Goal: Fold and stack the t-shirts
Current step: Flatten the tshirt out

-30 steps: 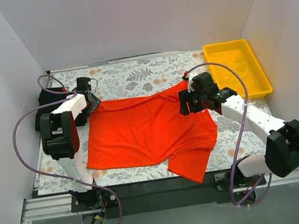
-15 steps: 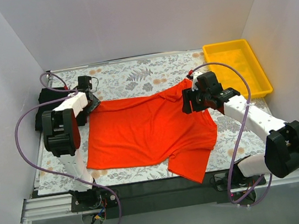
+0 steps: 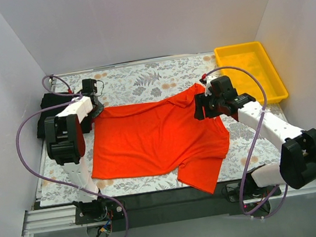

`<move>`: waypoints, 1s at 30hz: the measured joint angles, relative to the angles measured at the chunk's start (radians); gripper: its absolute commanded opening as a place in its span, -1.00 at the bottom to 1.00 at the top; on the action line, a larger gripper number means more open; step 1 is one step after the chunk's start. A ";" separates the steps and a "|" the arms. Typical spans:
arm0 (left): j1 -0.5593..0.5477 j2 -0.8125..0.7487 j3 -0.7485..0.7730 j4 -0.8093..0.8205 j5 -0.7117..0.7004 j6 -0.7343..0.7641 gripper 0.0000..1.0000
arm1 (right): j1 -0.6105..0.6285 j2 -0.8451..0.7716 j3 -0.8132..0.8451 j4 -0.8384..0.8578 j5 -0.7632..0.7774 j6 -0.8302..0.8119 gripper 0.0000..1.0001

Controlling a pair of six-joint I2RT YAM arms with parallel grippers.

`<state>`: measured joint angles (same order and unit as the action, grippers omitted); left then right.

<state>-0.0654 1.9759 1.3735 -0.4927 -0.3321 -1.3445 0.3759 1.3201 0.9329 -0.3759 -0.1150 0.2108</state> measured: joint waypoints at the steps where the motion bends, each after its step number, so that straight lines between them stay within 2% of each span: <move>1: 0.000 0.000 0.000 0.000 0.000 0.002 -0.79 | -0.003 -0.001 0.000 0.002 0.000 0.000 0.15; 4: 0.000 0.000 0.000 -0.001 0.000 0.004 -1.00 | -0.014 -0.002 0.000 0.008 0.001 0.000 0.14; 9: 0.000 -0.002 0.014 -0.018 -0.001 0.017 -1.00 | -0.049 0.020 0.028 0.013 0.027 0.005 0.06; 15: 0.000 -0.017 0.067 -0.034 -0.004 0.033 -1.00 | -0.110 0.169 0.177 0.058 0.052 0.030 -0.14; 30: 0.000 -0.027 0.087 -0.038 0.012 0.064 -1.00 | -0.127 0.544 0.405 0.147 -0.016 0.129 -0.19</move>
<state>-0.0654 1.9484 1.4609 -0.5308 -0.3202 -1.2804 0.2493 1.8641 1.3380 -0.2287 -0.1307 0.3393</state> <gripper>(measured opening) 0.019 0.404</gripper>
